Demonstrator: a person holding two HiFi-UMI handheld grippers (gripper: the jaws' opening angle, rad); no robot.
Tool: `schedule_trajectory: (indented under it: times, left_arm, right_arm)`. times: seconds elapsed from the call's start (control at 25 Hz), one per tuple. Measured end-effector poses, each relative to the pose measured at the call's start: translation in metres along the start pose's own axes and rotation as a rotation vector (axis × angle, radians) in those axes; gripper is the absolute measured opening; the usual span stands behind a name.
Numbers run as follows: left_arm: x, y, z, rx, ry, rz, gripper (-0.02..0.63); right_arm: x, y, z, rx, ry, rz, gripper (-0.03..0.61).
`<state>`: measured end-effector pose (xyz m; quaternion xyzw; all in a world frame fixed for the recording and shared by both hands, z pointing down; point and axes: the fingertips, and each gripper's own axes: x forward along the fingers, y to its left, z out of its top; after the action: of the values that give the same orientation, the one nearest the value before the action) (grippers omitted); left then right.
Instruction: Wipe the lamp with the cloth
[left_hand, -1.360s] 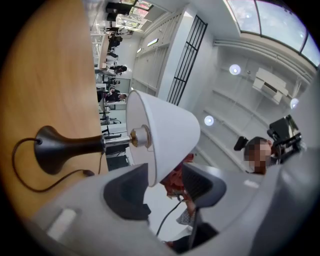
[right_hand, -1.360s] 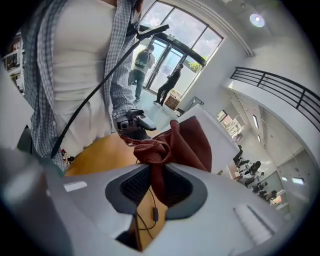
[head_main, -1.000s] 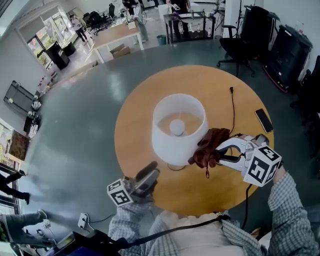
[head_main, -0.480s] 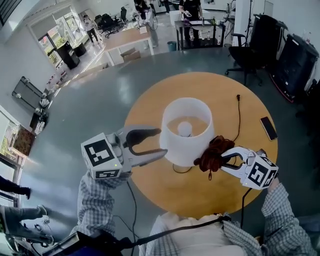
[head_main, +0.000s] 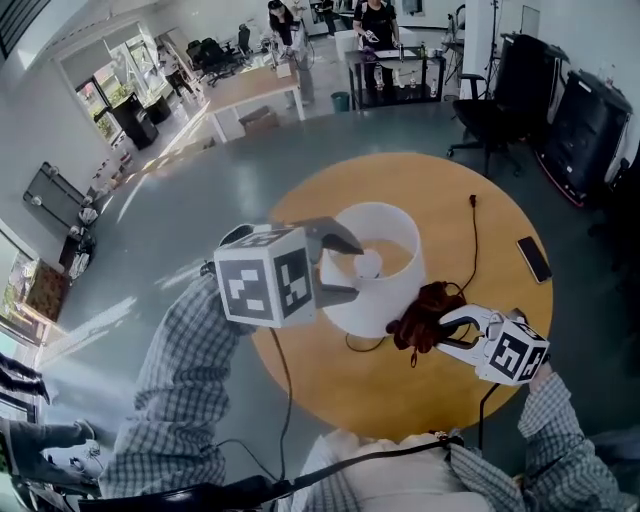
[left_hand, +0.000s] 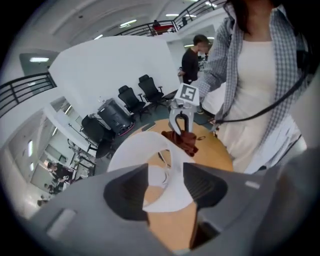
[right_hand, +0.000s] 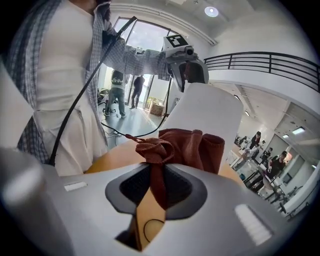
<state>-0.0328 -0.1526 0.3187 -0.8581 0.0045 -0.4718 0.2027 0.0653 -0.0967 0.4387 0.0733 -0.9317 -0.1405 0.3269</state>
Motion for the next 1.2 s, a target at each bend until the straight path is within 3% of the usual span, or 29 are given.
schedule_trajectory:
  times: [0.2,0.4,0.76,0.92,1.2]
  left_arm:
    - [0.01,-0.003,0.003,0.078,0.062,-0.084,0.215]
    - [0.015,-0.019,0.006,0.113,0.068,-0.183,0.121]
    - [0.021,-0.012,0.004,0.123,0.064,-0.231,0.084]
    - [0.02,0.001,0.004,0.108,0.039,-0.236,0.074]
    - [0.028,0.041,0.005,0.071,-0.018,-0.173,0.091]
  right_arm:
    - [0.002,0.009,-0.002,-0.008,0.028,0.006,0.074]
    - [0.004,0.018,-0.002,0.054,0.0,0.0,0.074]
    - [0.001,0.022,-0.011,0.215,-0.08,0.002,0.074]
    - [-0.001,0.023,-0.016,0.309,-0.141,-0.039,0.074]
    - [-0.007,0.014,-0.05,0.613,-0.214,-0.181,0.074]
